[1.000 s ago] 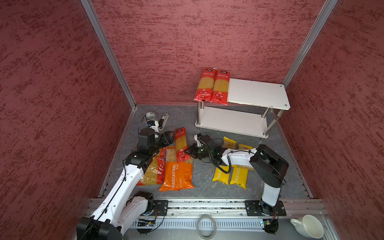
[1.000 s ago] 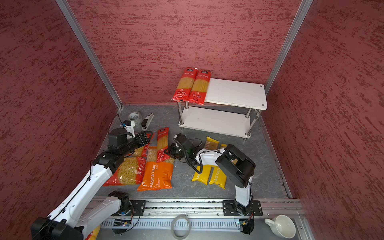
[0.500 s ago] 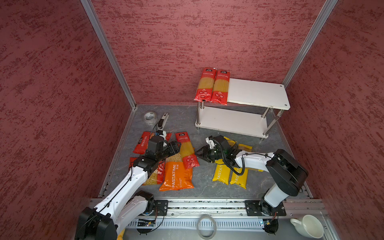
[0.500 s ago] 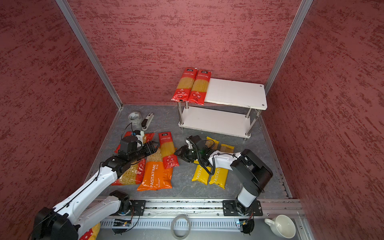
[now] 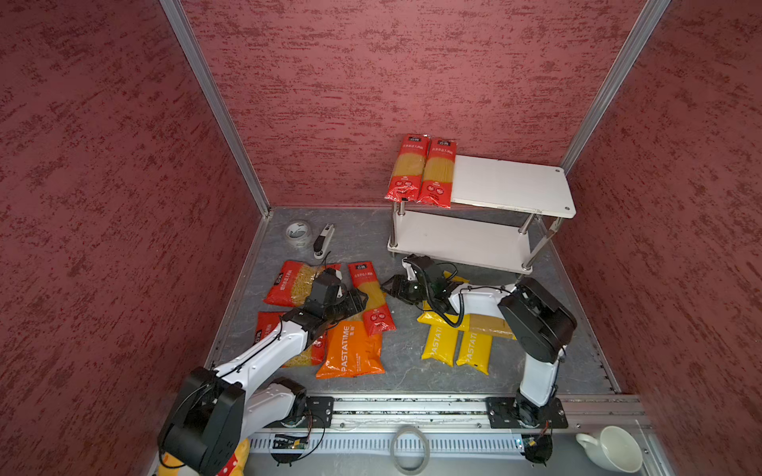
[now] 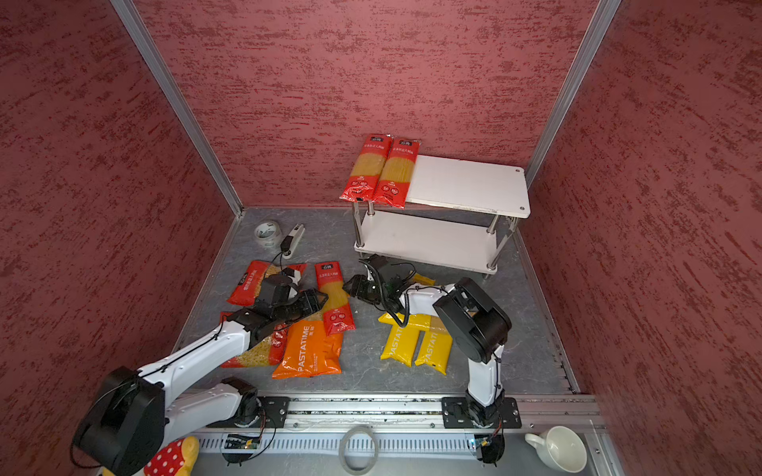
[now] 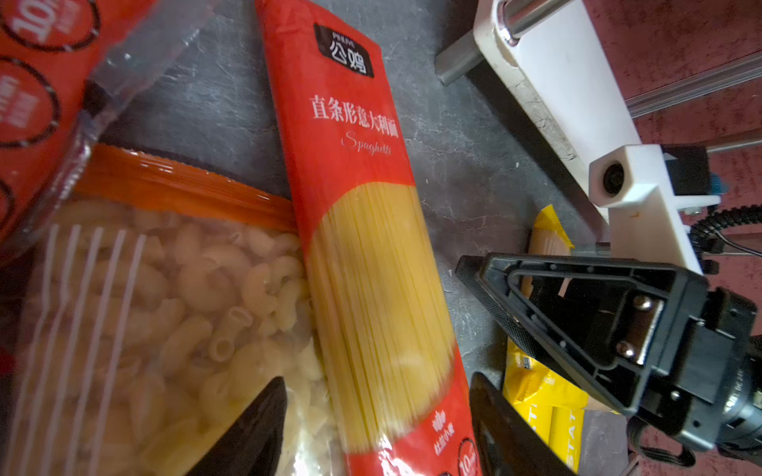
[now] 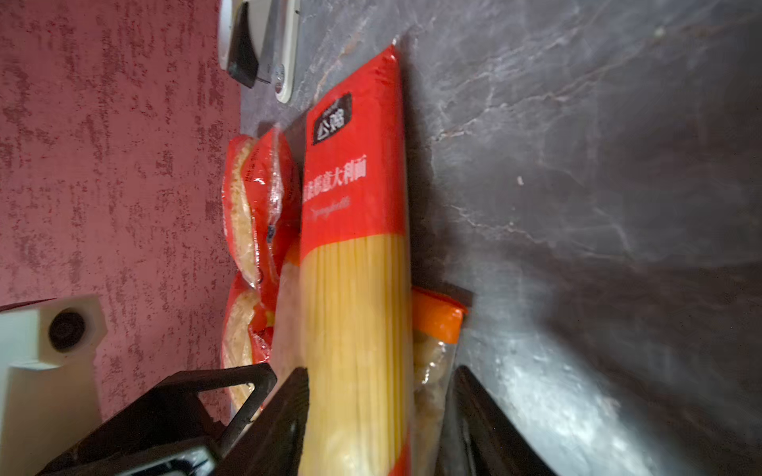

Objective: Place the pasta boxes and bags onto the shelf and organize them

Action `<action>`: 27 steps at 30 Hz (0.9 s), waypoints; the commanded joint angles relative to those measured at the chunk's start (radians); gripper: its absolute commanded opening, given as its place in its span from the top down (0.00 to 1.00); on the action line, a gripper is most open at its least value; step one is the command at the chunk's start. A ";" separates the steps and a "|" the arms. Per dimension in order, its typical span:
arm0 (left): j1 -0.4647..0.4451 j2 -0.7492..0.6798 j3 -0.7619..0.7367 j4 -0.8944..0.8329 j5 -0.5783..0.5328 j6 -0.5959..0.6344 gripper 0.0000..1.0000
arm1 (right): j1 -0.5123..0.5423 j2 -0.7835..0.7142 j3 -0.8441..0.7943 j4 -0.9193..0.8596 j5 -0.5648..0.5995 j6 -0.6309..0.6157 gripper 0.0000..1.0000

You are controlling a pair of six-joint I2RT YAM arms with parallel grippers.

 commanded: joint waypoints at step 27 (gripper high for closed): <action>-0.020 0.153 -0.030 0.215 0.064 -0.011 0.64 | 0.041 0.042 -0.041 0.436 -0.050 0.111 0.86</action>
